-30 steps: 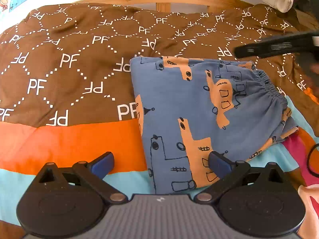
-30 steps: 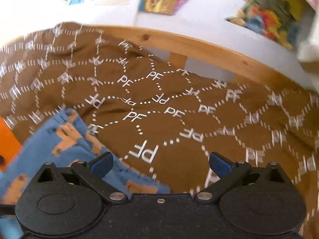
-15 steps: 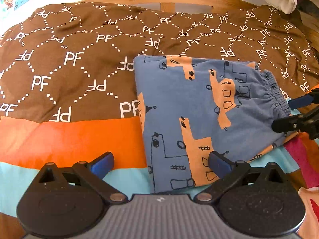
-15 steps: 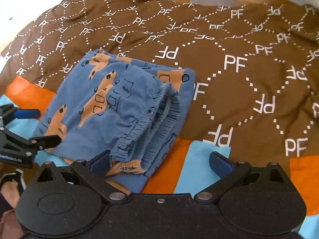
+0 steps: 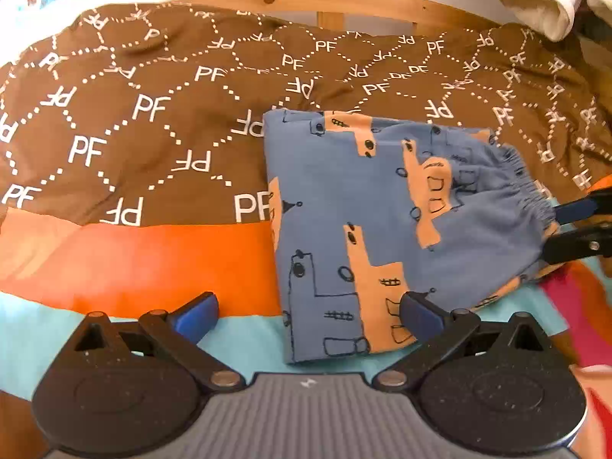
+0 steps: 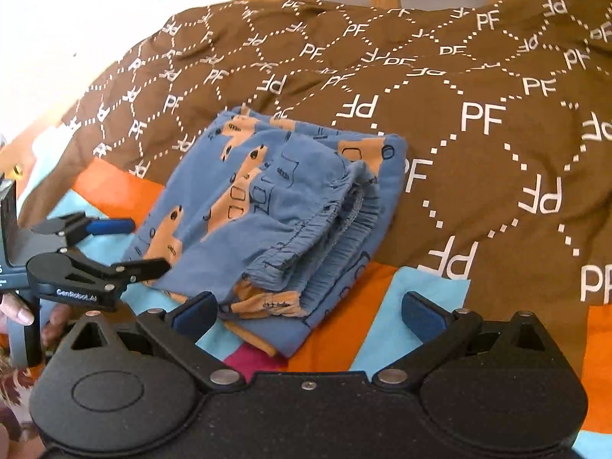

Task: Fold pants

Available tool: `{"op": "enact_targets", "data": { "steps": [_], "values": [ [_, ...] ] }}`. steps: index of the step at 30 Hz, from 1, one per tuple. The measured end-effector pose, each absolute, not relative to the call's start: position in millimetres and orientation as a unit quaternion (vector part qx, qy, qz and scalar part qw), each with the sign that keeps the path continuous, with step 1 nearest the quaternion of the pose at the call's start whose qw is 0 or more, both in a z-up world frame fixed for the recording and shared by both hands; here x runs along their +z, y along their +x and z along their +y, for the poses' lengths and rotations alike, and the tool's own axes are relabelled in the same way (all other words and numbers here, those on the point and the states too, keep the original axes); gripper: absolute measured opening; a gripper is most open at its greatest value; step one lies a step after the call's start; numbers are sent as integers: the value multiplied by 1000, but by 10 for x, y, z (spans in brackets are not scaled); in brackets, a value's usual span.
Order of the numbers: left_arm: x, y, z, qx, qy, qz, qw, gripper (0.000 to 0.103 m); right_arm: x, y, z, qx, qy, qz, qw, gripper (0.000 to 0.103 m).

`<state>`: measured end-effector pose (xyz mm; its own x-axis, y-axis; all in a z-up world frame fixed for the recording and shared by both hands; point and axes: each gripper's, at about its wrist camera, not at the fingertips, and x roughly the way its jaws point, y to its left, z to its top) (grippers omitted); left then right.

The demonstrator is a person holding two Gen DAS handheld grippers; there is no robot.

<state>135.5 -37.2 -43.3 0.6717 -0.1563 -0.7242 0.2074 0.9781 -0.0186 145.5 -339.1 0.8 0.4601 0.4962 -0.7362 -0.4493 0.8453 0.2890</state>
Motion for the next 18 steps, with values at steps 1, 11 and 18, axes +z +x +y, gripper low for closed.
{"op": "enact_targets", "data": {
  "steps": [1, 11, 18],
  "values": [
    [-403, 1369, -338, -111, 21, 393, 913, 103, 14, 1459, -3418, 276, 36, 436, 856, 102],
    [-393, 1700, -210, -185, -79, 395, 896, 103, -147, 1826, -3708, 289, 202, 381, 855, 102],
    [-474, 1880, -186, -235, -100, 386, 887, 103, -291, 2016, -3806, 336, 270, 345, 834, 102]
  ]
}}
